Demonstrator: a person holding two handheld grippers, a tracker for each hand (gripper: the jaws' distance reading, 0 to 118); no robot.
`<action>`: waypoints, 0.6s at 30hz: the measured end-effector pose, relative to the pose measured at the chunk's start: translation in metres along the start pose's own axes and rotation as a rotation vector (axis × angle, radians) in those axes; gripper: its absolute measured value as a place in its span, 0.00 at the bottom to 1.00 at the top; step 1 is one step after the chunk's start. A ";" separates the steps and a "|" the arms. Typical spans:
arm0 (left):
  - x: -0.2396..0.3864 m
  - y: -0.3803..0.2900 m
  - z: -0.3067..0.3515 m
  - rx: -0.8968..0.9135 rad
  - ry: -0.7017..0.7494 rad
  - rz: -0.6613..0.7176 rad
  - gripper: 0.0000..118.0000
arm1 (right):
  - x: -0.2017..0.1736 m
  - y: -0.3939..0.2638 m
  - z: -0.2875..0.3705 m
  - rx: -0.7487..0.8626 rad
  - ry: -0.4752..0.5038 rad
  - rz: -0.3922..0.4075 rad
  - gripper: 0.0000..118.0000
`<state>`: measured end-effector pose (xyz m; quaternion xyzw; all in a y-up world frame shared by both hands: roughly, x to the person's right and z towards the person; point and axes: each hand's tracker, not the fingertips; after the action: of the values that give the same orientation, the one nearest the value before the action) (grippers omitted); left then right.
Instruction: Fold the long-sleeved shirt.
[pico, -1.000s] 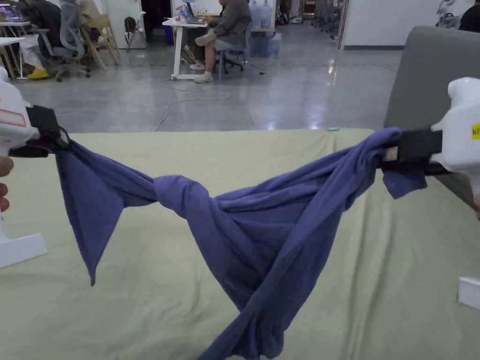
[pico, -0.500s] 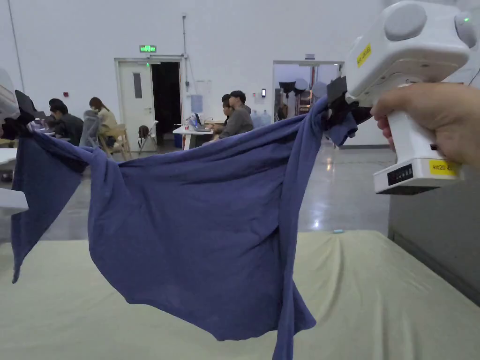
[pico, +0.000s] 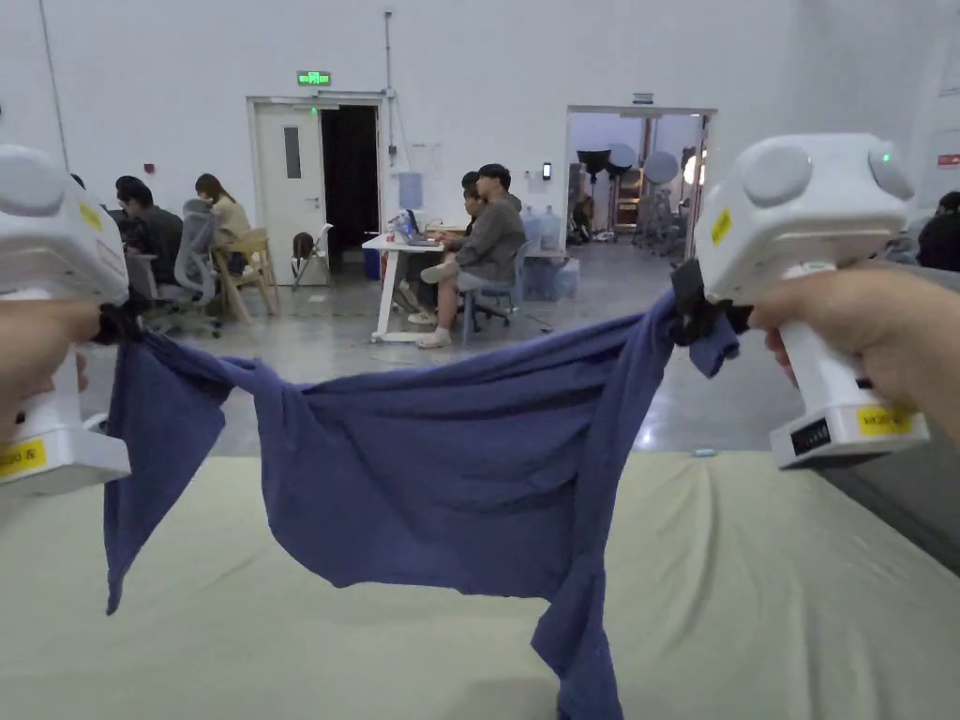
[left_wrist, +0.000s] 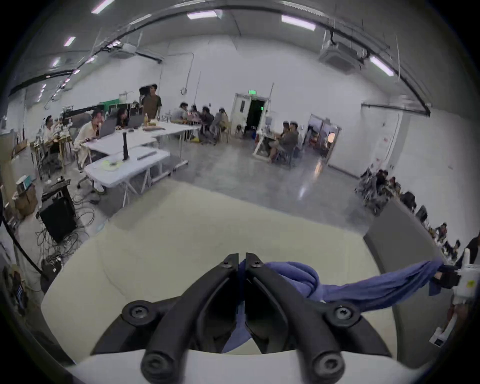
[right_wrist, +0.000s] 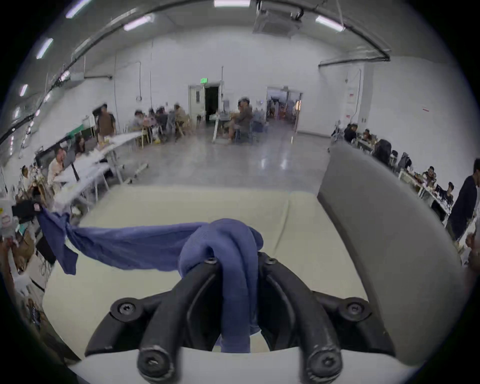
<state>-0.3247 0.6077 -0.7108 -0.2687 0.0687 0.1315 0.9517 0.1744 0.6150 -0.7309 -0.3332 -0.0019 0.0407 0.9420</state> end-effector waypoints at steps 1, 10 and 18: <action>-0.004 -0.020 -0.016 -0.041 -0.003 -0.001 0.00 | -0.002 -0.024 -0.025 -0.049 -0.008 0.007 0.14; -0.040 -0.190 -0.095 -0.369 0.058 -0.029 0.00 | -0.020 -0.219 -0.164 -0.391 0.031 0.046 0.14; -0.060 -0.251 -0.019 -0.428 0.054 -0.309 0.00 | -0.002 -0.295 -0.075 -0.294 0.101 0.201 0.14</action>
<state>-0.3110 0.3788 -0.5916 -0.4746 0.0230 -0.0111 0.8798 0.1970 0.3399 -0.6039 -0.4674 0.0728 0.1169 0.8733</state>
